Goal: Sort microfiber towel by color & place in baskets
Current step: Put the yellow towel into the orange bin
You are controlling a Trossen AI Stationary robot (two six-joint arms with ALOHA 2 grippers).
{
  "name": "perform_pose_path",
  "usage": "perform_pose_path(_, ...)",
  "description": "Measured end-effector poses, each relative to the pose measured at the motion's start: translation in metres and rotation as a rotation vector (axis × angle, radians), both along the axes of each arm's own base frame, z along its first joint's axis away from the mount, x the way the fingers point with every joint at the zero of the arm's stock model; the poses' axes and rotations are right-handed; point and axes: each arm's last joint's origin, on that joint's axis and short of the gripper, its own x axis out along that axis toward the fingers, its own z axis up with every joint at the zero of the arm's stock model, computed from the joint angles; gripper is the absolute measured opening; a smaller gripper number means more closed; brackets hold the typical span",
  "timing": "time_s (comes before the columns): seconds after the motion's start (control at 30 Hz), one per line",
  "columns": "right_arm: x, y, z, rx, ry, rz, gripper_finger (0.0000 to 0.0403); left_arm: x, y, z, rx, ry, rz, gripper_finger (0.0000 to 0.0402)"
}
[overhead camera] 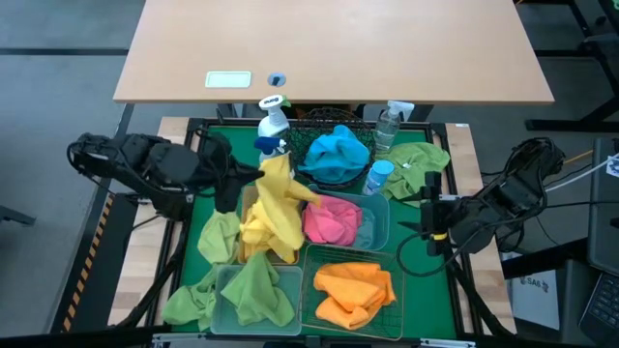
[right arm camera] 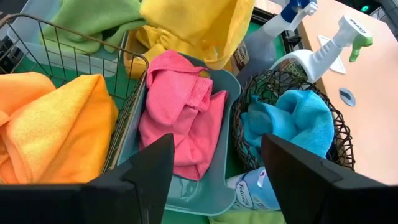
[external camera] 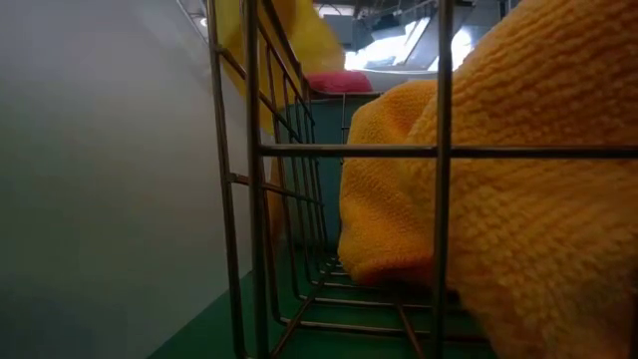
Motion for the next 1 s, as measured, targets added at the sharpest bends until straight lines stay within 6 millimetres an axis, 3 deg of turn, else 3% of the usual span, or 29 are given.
perform_pose_path(0.17,0.000,0.000,-0.002,-0.003,0.005,0.000,0.0241,0.010,0.001,-0.012,0.069,0.089,0.001,0.0000)
perform_pose_path(0.3,0.001,0.001,-0.008,-0.015,0.021,0.000,0.0241,0.022,-0.002,-0.036,0.099,0.185,-0.003,0.0000)
perform_pose_path(0.43,0.002,0.002,-0.015,-0.012,0.038,-0.016,0.0241,0.034,-0.007,-0.072,0.104,0.309,-0.021,0.0000)
perform_pose_path(0.67,0.002,0.003,-0.017,0.010,0.047,-0.022,0.0241,0.035,-0.008,-0.149,0.044,0.491,0.033,0.0000)
perform_pose_path(1.0,0.003,0.003,-0.017,0.013,0.045,-0.023,0.0241,0.032,-0.009,-0.243,-0.036,0.483,-0.014,0.0000)
